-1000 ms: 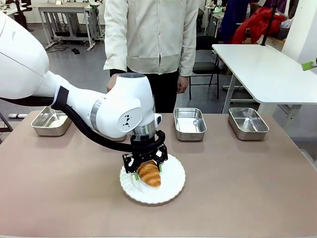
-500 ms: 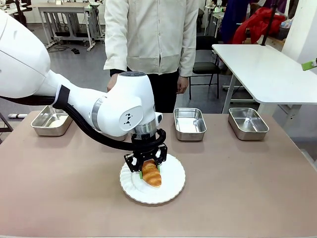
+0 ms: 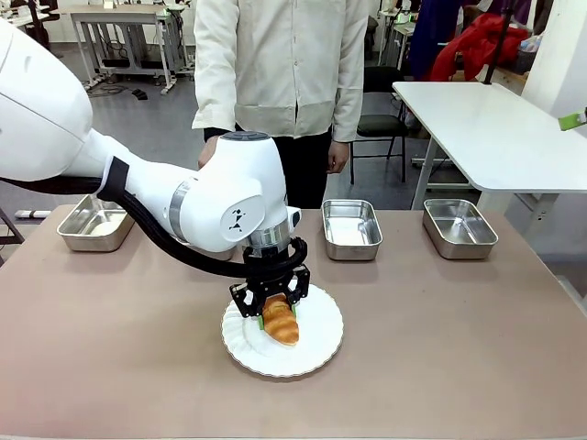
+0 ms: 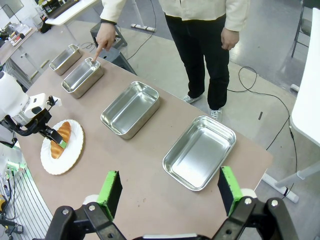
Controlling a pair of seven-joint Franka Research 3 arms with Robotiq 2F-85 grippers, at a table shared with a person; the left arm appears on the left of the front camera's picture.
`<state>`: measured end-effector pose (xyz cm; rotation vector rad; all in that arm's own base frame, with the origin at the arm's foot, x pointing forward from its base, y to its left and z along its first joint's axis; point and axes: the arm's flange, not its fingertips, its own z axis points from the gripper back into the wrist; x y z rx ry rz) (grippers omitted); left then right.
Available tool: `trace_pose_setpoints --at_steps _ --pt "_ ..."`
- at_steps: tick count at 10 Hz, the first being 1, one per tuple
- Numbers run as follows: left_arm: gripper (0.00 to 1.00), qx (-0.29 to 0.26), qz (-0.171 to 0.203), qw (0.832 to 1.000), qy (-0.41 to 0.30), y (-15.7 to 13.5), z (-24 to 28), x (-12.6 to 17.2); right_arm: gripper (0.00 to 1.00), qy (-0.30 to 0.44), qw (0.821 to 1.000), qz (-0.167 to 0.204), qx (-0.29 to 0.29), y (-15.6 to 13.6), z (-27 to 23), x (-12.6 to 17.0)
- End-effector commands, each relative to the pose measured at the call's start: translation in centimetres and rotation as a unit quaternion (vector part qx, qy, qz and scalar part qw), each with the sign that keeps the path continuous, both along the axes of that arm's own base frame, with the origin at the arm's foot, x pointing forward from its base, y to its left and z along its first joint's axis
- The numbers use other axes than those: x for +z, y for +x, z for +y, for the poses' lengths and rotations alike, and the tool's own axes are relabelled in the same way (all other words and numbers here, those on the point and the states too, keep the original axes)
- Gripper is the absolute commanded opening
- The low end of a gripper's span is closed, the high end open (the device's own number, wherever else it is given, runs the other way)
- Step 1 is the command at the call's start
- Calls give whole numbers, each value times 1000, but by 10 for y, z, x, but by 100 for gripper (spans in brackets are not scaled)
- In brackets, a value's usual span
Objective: Place the bread in the container.
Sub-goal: Place the Butter Roll into the Airtight Container indicated by the human.
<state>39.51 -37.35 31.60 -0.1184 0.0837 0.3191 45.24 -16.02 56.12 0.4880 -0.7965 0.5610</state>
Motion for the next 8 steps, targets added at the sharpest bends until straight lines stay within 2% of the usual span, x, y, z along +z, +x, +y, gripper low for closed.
trace_pose_setpoints --at_steps 1,4,5,8 --pt "62 -4 -58 998 26 -4 23 35 100 6 1000 -7 4 1 1 1" --pt "62 -37 -103 994 32 2 69 110 100 6 1000 -7 4 1 1 1" --pt "62 -96 -92 991 24 16 91 129 100 6 1000 -7 4 1 1 1" --pt "62 -147 -90 985 22 67 151 144 100 6 1000 -7 4 1 1 1"
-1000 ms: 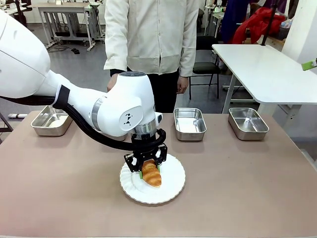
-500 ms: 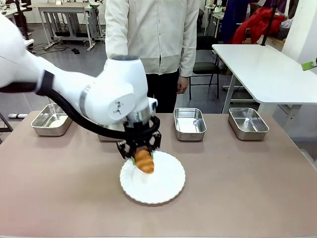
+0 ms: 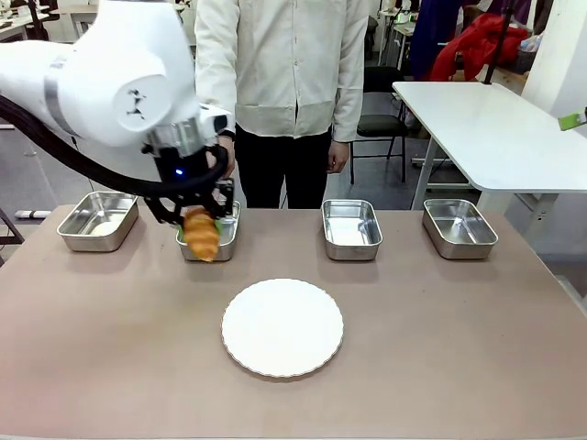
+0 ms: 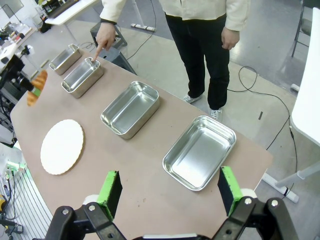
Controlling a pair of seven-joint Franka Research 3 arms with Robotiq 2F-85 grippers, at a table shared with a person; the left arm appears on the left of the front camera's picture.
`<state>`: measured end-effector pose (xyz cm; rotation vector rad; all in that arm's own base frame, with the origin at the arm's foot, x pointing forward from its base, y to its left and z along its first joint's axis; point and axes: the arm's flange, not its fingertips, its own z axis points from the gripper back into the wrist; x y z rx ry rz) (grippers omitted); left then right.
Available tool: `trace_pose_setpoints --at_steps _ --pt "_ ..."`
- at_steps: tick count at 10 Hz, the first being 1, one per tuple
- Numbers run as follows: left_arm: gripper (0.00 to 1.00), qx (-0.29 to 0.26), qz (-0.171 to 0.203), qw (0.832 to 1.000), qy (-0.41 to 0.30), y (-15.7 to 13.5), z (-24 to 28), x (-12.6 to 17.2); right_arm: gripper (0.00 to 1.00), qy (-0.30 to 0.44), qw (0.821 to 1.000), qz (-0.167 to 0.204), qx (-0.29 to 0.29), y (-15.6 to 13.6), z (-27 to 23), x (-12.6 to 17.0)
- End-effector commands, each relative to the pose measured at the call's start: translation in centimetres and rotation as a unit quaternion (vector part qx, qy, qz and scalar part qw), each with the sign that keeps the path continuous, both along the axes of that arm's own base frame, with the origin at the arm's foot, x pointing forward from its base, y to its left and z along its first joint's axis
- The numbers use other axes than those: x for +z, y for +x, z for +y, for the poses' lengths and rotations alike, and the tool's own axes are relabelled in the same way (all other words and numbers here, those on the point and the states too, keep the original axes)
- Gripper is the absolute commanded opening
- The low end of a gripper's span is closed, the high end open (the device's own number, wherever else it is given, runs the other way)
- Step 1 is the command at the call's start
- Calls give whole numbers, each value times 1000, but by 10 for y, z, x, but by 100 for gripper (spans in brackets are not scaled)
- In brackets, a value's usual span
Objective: Place the bread in the container.
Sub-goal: Place the Butter Roll into the Airtight Container indicated by the human.
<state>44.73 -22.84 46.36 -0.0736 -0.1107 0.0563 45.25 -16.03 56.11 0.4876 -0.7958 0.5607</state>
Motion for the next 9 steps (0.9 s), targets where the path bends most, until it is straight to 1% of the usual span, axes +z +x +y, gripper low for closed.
trace_pose_setpoints --at_steps 1,3,5,7,8,9 --pt "62 -45 6 999 -6 33 17 -5 100 7 1000 -8 4 1 1 1" --pt "62 -72 11 997 -8 71 23 -13 100 7 1000 -8 4 1 1 1" --pt "62 -84 23 996 -7 100 23 -19 100 7 1000 -8 4 1 1 1" --pt "62 -105 12 994 10 123 21 -30 100 7 1000 -8 4 1 1 1" --pt "62 -103 16 994 27 130 17 -32 100 7 1000 -8 4 1 1 1" --pt "62 -84 15 996 -4 111 19 -33 100 7 1000 -8 4 1 1 1"
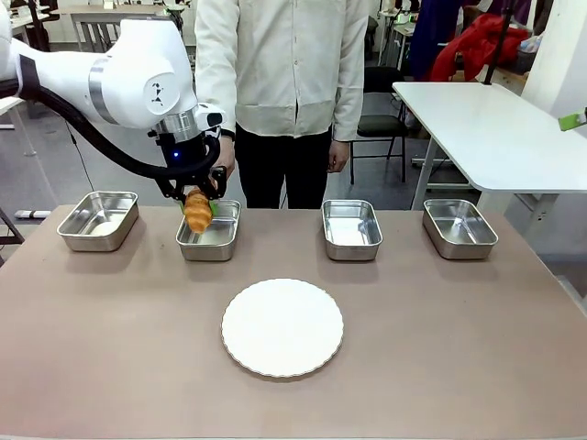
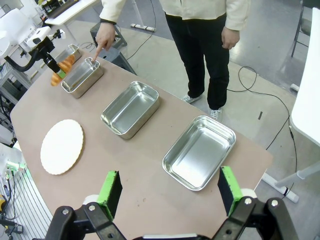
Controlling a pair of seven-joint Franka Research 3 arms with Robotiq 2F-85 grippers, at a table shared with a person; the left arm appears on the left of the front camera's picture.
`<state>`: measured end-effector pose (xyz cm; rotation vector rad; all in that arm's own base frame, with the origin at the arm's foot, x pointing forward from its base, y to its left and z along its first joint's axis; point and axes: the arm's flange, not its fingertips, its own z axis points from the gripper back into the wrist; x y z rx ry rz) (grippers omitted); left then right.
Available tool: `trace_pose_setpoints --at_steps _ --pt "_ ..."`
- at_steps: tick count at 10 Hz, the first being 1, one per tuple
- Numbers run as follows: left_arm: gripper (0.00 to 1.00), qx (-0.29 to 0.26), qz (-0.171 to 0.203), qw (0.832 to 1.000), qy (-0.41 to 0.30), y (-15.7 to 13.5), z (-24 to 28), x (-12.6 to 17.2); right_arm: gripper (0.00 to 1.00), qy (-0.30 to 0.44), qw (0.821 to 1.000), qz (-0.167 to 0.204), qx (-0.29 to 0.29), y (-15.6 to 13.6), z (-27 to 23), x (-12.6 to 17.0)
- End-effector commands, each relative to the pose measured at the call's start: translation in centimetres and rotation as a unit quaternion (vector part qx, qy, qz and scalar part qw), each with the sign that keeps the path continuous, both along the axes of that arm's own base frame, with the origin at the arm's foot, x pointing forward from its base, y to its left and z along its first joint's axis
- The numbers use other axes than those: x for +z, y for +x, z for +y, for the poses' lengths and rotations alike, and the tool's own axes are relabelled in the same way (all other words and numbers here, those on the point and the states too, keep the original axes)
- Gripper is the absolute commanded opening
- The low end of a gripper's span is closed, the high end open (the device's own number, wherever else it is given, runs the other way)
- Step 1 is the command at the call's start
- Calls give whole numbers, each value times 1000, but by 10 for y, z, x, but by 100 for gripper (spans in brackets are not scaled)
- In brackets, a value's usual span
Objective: Place the bread in the container.
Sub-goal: Place the Butter Roll into the Airtight Container indicated by the human.
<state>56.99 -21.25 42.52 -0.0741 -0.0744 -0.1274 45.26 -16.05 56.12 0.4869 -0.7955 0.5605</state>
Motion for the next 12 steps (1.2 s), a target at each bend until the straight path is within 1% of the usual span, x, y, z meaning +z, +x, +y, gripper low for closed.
trace_pose_setpoints --at_steps 1,2,3,6,8,11,12 --pt "62 8 1 1000 -9 -12 3 6 100 7 1000 -8 4 1 1 1" --pt "62 8 1 1000 -9 -12 3 6 100 7 1000 -8 4 1 1 1" --pt "62 1 0 1000 -2 -1 -1 1 100 7 1000 -8 4 1 1 1" --pt "62 -8 15 1000 -13 28 5 -15 100 7 1000 -8 4 1 1 1" --pt "62 -11 20 1000 -10 36 7 -23 100 7 1000 -8 4 1 1 1" --pt "62 -22 17 1000 -7 41 11 -33 100 7 1000 -8 4 1 1 1" --pt "100 -30 31 999 -21 41 10 -33 100 7 1000 -8 4 1 1 1"
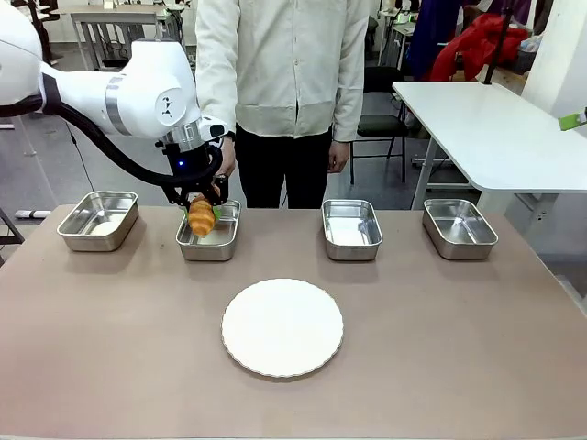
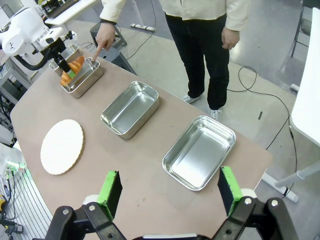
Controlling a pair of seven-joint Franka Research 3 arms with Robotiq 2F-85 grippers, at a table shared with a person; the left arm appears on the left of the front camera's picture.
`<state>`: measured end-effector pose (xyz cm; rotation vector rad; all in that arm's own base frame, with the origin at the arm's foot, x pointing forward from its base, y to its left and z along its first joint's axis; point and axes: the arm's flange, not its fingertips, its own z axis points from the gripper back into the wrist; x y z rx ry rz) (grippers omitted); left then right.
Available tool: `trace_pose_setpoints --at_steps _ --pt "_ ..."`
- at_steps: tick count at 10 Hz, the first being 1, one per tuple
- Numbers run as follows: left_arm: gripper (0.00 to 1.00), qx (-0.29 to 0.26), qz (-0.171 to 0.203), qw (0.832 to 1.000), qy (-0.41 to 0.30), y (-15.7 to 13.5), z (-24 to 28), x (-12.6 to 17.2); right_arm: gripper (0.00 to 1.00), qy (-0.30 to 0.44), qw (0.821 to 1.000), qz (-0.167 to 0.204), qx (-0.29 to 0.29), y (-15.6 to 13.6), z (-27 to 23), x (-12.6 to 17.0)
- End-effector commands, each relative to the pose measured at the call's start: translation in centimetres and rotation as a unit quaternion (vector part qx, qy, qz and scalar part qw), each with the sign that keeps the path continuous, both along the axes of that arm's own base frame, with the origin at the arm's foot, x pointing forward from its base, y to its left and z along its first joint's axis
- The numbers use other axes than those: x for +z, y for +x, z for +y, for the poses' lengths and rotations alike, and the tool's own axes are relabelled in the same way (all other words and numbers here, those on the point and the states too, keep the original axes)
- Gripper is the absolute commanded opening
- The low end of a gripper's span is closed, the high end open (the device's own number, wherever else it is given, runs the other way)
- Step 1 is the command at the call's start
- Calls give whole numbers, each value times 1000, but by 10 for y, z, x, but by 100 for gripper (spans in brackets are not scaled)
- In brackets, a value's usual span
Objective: Place the bread in the container.
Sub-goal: Place the Butter Roll into the Airtight Container indicated by the human.
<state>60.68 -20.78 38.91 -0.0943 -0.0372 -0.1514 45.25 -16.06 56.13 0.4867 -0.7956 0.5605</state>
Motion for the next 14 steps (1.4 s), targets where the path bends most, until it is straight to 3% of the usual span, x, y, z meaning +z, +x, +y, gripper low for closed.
trace_pose_setpoints --at_steps 1,5,6,14 --pt "100 -15 18 1000 -9 4 5 3 100 7 1000 -8 4 1 1 1" --pt "100 -17 17 1000 -18 5 7 6 100 7 1000 -8 4 1 1 1" --pt "100 12 19 1000 -1 3 5 10 100 7 1000 -8 4 1 1 1" --pt "100 -6 11 1000 -5 1 1 3 100 7 1000 -8 4 1 1 1"
